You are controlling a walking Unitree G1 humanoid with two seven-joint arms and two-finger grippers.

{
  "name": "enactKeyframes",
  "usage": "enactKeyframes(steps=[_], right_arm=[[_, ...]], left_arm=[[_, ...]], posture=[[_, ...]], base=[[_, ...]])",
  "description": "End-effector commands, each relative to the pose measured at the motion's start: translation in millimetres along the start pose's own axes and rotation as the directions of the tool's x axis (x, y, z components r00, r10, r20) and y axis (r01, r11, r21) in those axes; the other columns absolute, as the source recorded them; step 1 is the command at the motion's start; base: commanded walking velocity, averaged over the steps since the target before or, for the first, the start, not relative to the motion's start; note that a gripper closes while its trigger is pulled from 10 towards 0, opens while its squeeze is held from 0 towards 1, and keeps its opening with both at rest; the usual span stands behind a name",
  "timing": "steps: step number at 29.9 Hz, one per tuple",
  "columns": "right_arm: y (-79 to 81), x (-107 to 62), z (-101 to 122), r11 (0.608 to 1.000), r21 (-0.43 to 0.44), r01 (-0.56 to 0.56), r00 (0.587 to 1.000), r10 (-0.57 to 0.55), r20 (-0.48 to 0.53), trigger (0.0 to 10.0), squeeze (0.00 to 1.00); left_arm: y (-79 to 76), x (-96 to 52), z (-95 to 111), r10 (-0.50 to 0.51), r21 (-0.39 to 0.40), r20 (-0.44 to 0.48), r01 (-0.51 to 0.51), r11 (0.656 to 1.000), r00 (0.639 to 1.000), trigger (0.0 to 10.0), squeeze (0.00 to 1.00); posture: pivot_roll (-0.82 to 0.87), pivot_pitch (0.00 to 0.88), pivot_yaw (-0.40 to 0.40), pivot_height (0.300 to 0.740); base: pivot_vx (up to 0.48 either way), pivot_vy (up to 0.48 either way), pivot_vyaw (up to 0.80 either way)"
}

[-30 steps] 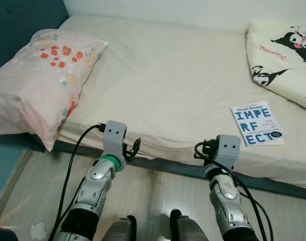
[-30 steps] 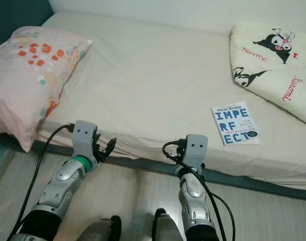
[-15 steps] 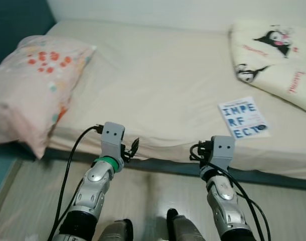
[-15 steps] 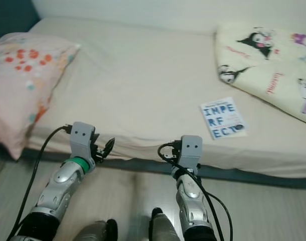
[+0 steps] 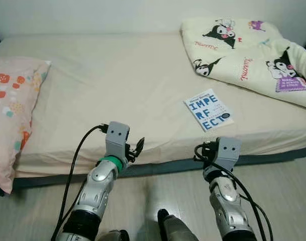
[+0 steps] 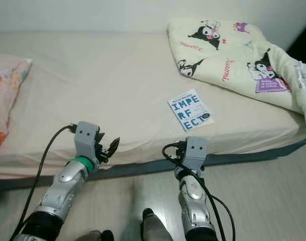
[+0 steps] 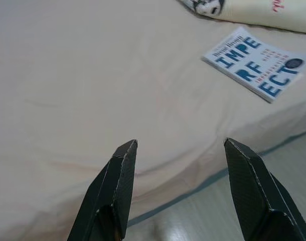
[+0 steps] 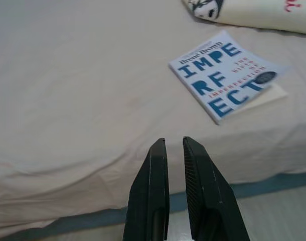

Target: Clean up the room

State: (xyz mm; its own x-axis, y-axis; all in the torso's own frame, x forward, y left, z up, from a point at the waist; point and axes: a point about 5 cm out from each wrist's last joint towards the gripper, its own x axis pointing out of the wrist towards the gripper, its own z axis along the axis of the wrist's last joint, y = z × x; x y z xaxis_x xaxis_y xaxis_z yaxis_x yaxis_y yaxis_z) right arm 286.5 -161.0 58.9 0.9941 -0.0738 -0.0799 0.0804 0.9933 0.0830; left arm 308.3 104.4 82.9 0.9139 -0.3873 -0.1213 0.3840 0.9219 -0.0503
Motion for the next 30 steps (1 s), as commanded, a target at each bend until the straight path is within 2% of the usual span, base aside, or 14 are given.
enactKeyframes(steps=[1,10,16,30], right_arm=[[-2.2,-3.8,-6.8,1.0,0.01,0.007,1.0,-0.006,-0.03,10.0,0.0],[1.8,-0.9,-5.0,1.0,0.006,-0.012,1.0,0.013,-0.026,10.0,0.0],[1.0,-0.6,-4.0,1.0,0.015,-0.013,1.0,0.014,-0.024,10.0,0.0],[2.9,2.1,-2.8,1.0,0.009,-0.027,0.999,0.027,-0.026,10.0,0.0]], left_arm=[[-1.6,-1.9,-6.0,-0.014,-0.005,-0.019,0.014,1.0,1.0,10.0,0.0],[-1.3,-2.6,-5.2,-0.013,-0.017,-0.008,0.013,1.0,1.0,10.0,0.0],[-2.2,-1.6,-4.4,-0.017,-0.021,-0.001,0.017,1.0,1.0,10.0,0.0],[-2.6,-0.5,-2.0,-0.02,-0.028,0.009,0.02,0.999,1.0,10.0,0.0]], posture=[[0.01,0.095,0.046,0.74],[0.02,0.095,0.038,0.74],[0.02,0.102,0.035,0.74],[0.02,0.109,0.031,0.74]], base=[[0.0,0.0,0.0],[0.188,0.0,0.0],[0.304,0.0,-0.67],[0.303,0.0,0.0]])
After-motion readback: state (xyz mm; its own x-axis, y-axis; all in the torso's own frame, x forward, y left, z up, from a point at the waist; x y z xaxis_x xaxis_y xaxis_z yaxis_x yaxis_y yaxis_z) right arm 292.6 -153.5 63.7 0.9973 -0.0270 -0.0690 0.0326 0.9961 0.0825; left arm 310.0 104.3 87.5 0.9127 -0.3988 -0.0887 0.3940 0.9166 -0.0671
